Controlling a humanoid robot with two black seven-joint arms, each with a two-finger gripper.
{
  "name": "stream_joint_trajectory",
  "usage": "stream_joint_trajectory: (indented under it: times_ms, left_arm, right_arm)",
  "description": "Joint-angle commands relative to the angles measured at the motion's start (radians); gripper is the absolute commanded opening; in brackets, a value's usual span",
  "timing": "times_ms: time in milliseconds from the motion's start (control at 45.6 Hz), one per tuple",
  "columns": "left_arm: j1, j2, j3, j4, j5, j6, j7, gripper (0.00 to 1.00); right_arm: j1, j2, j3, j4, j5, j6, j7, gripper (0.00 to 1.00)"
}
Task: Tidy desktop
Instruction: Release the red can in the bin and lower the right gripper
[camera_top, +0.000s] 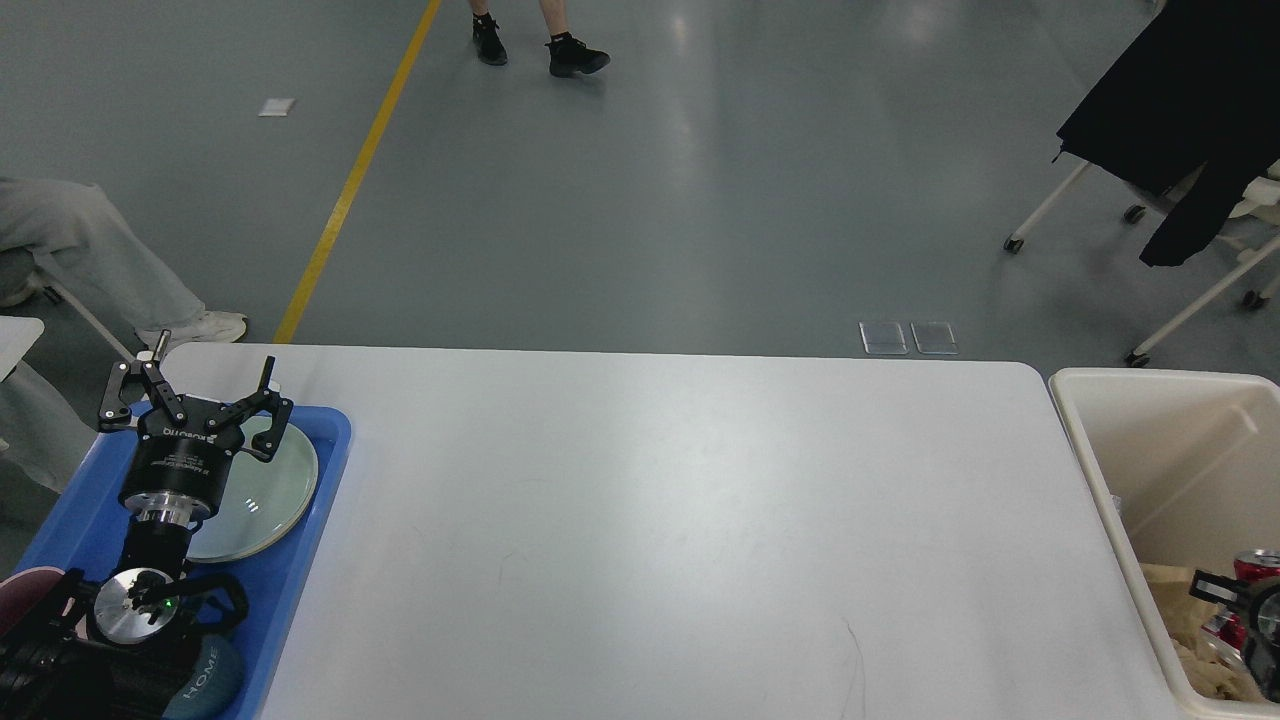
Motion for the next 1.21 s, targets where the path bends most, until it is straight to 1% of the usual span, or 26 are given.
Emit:
stream_joint_trajectory:
  times_ms: [0,22,44,351,395,482,526,658,767,811,921,986,1008,1030,1052,1118,1184]
  left_arm:
    - [0.0,-0.001,0.0,0.0,0.0,0.0,0.0,0.96]
    - [-0.002,0.001,0.0,0.0,0.002,0.0,0.0,0.96]
    - [0.0,-0.001,0.0,0.0,0.0,0.0,0.0,0.96]
    - [-0.002,0.001,0.0,0.0,0.0,0.0,0.0,0.96]
    - [-0.002,-0.001,0.0,0.0,0.0,0.0,0.0,0.96]
    - [-0.002,0.001,0.0,0.0,0.0,0.0,0.0,0.96]
    - [0.0,0.001,0.0,0.0,0.0,0.0,0.0,0.96]
    - [0.0,0.001,0.0,0.0,0.0,0.0,0.0,0.96]
    - [0.0,-0.001,0.0,0.0,0.0,0.0,0.0,0.96]
    - [0.0,0.001,0.0,0.0,0.0,0.0,0.0,0.96]
    - [0.0,0.001,0.0,0.0,0.0,0.0,0.0,0.96]
    - [0.0,-0.001,0.0,0.0,0.0,0.0,0.0,0.96]
    - [0.0,0.001,0.0,0.0,0.0,0.0,0.0,0.96]
    - [0.0,0.001,0.0,0.0,0.0,0.001,0.0,0.96]
    - [0.0,0.001,0.0,0.0,0.0,0.0,0.0,0.96]
    - [0.0,0.001,0.0,0.0,0.0,0.001,-0.001,0.96]
    - [0.0,0.001,0.0,0.0,0.0,0.001,0.0,0.96]
  right_arm:
    - [-0.009,0.0,-0.001,-0.003,-0.001,-0.009,0.004,0.78]
    - [-0.009,0.0,-0.001,-0.001,0.0,-0.014,0.006,0.94]
    - [-0.009,0.0,-0.001,-0.001,0.0,-0.015,0.006,1.0]
    - [-0.008,-0.009,0.011,0.008,0.002,-0.009,0.009,1.0]
    - [-0.005,-0.012,0.036,0.008,0.002,-0.011,0.009,1.0]
    - [0.008,-0.035,0.16,0.011,0.004,-0.014,0.007,1.0]
    - [0.011,-0.058,0.255,0.011,0.005,-0.015,0.007,1.0]
    - [0.043,-0.078,0.592,0.02,0.002,-0.009,0.01,1.0]
    - [0.06,-0.108,0.923,0.077,0.002,-0.009,0.021,1.0]
    - [0.06,-0.134,1.096,0.11,0.001,-0.009,0.042,1.0]
    - [0.045,-0.185,1.56,0.216,0.001,-0.002,0.14,1.0]
    - [0.014,-0.182,1.795,0.276,0.0,0.001,0.179,1.0]
    - [-0.003,-0.181,1.864,0.297,-0.001,0.004,0.183,1.0]
    - [-0.039,-0.181,1.972,0.355,-0.001,0.014,0.185,1.0]
    - [-0.06,-0.181,2.022,0.391,-0.003,0.023,0.185,1.0]
    - [-0.135,-0.178,2.134,0.517,-0.022,0.079,0.187,1.0]
    - [-0.172,-0.167,2.206,0.595,-0.07,0.13,0.188,1.0]
